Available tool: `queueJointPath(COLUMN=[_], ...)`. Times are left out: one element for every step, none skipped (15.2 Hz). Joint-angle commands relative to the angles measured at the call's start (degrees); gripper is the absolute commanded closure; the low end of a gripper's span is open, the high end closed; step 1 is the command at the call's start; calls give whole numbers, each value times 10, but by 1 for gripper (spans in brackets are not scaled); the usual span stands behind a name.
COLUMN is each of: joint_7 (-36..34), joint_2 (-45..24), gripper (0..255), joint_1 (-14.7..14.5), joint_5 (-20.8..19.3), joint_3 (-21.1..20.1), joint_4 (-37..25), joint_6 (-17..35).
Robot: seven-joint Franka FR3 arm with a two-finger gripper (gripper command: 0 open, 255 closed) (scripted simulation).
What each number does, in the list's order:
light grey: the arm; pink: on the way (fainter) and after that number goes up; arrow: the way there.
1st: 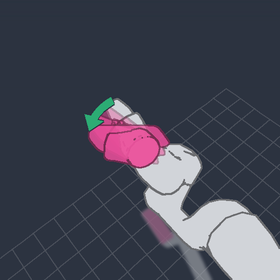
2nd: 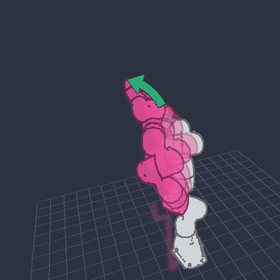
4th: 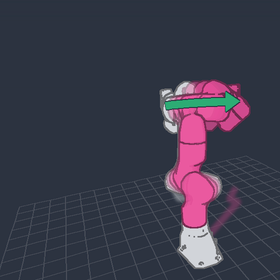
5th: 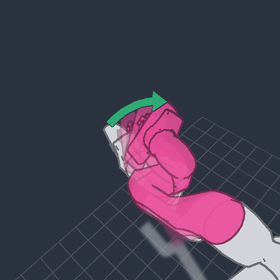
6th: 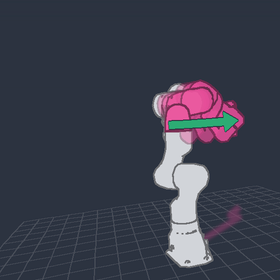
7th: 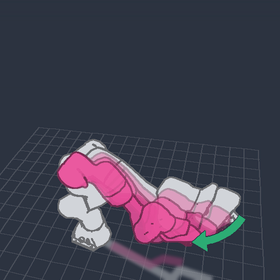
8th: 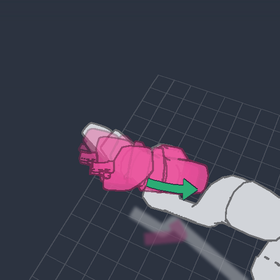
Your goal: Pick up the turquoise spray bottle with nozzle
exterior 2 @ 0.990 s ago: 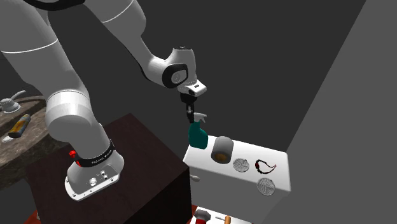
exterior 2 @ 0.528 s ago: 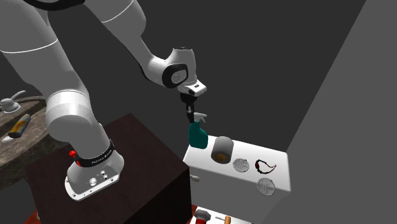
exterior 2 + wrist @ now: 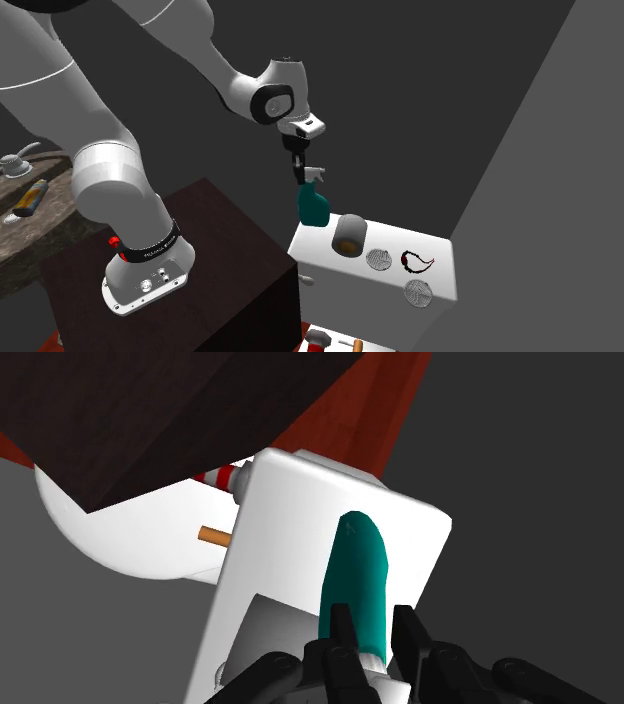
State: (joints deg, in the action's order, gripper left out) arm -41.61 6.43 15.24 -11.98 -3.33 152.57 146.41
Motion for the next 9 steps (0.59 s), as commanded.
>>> queueJointPath(joint_7=[6, 9, 12, 15, 17, 20, 22, 23, 23], joint_2=[16, 24, 31, 39, 46, 53, 60, 61, 61], gripper=[255, 255, 255, 255, 255, 255, 255, 255, 255], joint_1=[-2, -3, -4, -5, -6, -6, -7, -7, -7], joint_5=[7, 11, 13, 16, 19, 21, 24, 24, 24], joint_3=[0, 0, 0, 1, 1, 1, 2, 2, 2], joint_4=[-2, -4, -6, -8, -10, -12, -15, -15, -15], joint_6=[-19, -28, -37, -46, -55, -64, -73, -75, -75])
